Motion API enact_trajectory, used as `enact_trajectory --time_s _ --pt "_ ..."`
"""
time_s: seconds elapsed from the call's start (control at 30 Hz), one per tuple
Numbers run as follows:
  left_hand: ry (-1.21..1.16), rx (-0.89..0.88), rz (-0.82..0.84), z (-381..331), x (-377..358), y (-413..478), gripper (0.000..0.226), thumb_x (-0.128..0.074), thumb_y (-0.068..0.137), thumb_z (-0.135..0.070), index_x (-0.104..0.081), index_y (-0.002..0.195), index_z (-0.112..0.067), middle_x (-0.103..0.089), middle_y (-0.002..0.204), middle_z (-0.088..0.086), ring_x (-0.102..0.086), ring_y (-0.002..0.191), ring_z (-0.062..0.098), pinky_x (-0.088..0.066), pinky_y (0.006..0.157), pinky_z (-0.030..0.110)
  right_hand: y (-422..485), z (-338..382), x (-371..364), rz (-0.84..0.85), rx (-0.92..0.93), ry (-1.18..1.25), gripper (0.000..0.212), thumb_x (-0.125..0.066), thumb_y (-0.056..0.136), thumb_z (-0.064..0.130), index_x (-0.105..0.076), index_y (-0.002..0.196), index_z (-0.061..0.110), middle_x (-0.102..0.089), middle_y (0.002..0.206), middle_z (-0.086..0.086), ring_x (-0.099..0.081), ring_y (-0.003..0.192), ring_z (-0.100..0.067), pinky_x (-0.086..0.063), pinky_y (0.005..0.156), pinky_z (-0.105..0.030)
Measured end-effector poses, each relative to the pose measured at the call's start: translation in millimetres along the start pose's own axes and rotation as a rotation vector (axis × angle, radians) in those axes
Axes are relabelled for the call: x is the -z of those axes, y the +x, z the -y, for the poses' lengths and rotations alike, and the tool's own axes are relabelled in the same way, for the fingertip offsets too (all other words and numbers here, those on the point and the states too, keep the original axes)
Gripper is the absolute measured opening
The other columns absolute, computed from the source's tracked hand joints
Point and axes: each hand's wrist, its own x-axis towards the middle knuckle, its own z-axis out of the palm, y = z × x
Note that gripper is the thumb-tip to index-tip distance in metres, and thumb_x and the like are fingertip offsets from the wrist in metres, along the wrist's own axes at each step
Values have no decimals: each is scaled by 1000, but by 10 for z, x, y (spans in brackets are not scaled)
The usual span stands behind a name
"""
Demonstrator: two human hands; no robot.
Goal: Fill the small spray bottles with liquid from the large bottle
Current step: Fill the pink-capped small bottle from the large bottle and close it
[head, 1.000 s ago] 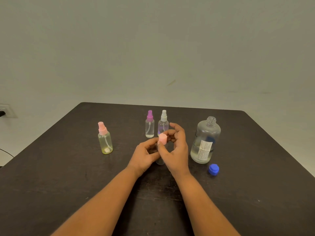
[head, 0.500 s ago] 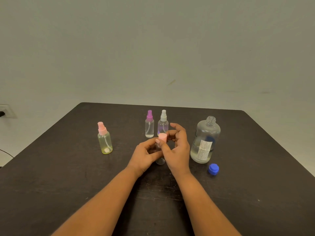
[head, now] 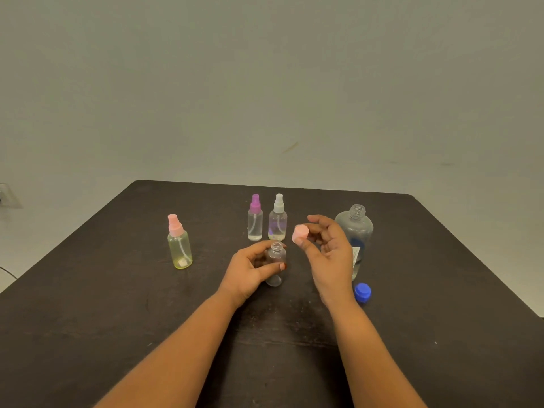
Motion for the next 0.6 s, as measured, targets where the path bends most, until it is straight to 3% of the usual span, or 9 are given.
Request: enact_trajectory --time_s 0.17,0.3,0.37,0.53,0.6 --pt "58 -24 -12 -37 -6 -23 41 -74 75 -5 -67 105 -31 -71 105 -3 -64 103 13 -48 99 37 -108 -28 175 56 -103 -68 40 -67 78 -6 -65 96 30 -70 97 3 -66 93 -11 -52 84 -25" --pt "135 -44 -28 -80 -13 -48 45 -74 75 -8 -64 102 -42 -68 105 -15 -61 100 -2 -46 95 23 -211 -62 226 87 -190 -119 41 -65 78 -9 -65 91 29 -70 93 5 -66 87 -6 -51 77 -16" --pt "162 -47 -36 -88 -15 -55 48 -74 76 -9 -60 102 -47 -66 105 -19 -60 99 -5 -45 91 17 -250 -60 238 112 -241 -116 39 -67 76 -10 -66 88 27 -70 90 4 -66 85 -9 -53 77 -18" --pt "218 -35 -36 -97 -18 -70 52 -72 78 -11 -53 104 -52 -66 103 -15 -61 97 -1 -44 88 15 -371 -35 216 362 -290 -175 36 -76 66 -8 -72 78 26 -73 81 1 -68 80 -13 -54 78 -27" --pt "232 -30 -42 -78 -18 -59 51 -73 78 -12 -54 110 -47 -67 104 -11 -61 99 3 -45 92 20 -398 -43 185 467 -311 -207 35 -78 63 -7 -72 78 23 -73 80 -2 -68 78 -12 -55 79 -29"
